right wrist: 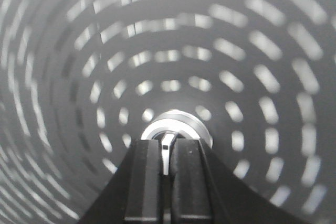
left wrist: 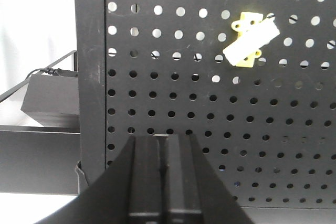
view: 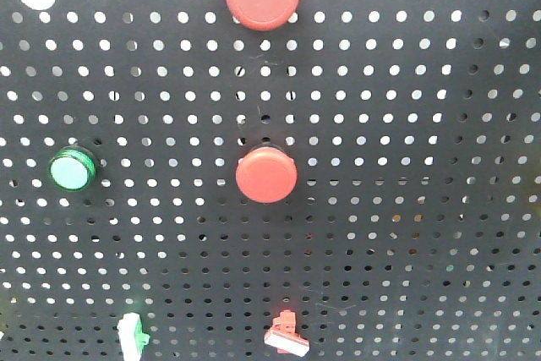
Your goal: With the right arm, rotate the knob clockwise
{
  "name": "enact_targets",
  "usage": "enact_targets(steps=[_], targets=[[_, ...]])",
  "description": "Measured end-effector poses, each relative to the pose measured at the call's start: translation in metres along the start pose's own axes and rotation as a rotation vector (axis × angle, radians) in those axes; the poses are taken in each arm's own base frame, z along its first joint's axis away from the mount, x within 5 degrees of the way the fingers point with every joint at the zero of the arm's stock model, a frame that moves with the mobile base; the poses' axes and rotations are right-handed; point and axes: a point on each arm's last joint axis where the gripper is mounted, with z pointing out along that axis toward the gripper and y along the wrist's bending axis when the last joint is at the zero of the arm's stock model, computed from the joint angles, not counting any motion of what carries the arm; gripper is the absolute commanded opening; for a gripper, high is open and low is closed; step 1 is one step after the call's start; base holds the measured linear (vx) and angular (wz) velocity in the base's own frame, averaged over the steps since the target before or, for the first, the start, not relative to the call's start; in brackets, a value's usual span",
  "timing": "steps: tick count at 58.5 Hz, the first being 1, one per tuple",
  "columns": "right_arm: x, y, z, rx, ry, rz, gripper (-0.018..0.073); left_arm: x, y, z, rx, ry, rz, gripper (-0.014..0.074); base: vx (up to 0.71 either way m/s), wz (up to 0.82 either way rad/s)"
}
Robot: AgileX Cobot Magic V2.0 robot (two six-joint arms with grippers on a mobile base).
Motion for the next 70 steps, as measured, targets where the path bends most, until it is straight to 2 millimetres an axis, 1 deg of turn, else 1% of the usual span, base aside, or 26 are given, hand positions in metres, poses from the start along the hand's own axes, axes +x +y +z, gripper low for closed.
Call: enact_targets(steps=[9, 13, 19, 26, 34, 45, 50, 55, 59, 62, 65, 68, 70], targets=[[0.0, 0.0, 0.0, -0.001, -0.005, 0.278, -0.001, 0.0, 0.0, 0.0, 0.0, 0.0, 0.0, -0.0006, 0.0, 0.0], [0.0, 0.0, 0.0, -0.002, -0.007, 0.363, -0.001, 0.0, 0.0, 0.0, 0.0, 0.0, 0.0, -0.0006, 0.0, 0.0], [0.0, -0.001, 0.001, -0.002, -0.01, 0.422, -0.0008, 0.0, 0.0, 0.0, 0.0, 0.0, 0.0, -0.0006, 0.0, 0.0], [0.0, -0.001, 0.001, 0.0, -0.013, 0.421, 0.0, 0.0, 0.0, 0.0, 0.0, 0.0, 0.0, -0.0006, 0.0, 0.0], [0.0, -0.001, 0.001, 0.0, -0.014, 0.392, 0.0041, 0.0, 0.0, 0.0, 0.0, 0.0, 0.0, -0.0006, 0.0, 0.0], [0.0, -0.001, 0.001, -0.001, -0.014, 0.38, 0.0156, 0.0, 0.0, 0.0, 0.0, 0.0, 0.0, -0.0006, 0.0, 0.0], [0.0, -0.001, 0.0, -0.002, -0.017, 0.38, 0.0232, 0.0, 0.0, 0.0, 0.0, 0.0, 0.0, -0.0006, 0.0, 0.0], [-0.003, 0.0, -0.003, -0.008, -0.037, 0.365, 0.0302, 0.0, 0.0, 0.0, 0.0, 0.0, 0.0, -0.0006, 0.0, 0.0], [-0.004, 0.002, -0.008, -0.012, -0.045, 0.35, 0.0339, 0.0, 0.0, 0.0, 0.0, 0.0, 0.0, -0.0006, 0.0, 0.0], [-0.005, 0.003, -0.013, -0.012, -0.041, 0.329, 0.0349, 0.0, 0.0, 0.0, 0.0, 0.0, 0.0, -0.0006, 0.0, 0.0], [-0.004, 0.005, -0.019, -0.007, -0.027, 0.297, 0.034, 0.0, 0.0, 0.0, 0.0, 0.0, 0.0, -0.0006, 0.0, 0.0], [-0.002, 0.006, -0.027, 0.004, -0.003, 0.25, 0.0312, 0.0, 0.0, 0.0, 0.0, 0.0, 0.0, -0.0006, 0.0, 0.0], [-0.001, 0.006, -0.031, 0.014, 0.016, 0.217, 0.0276, 0.0, 0.0, 0.0, 0.0, 0.0, 0.0, -0.0006, 0.0, 0.0]])
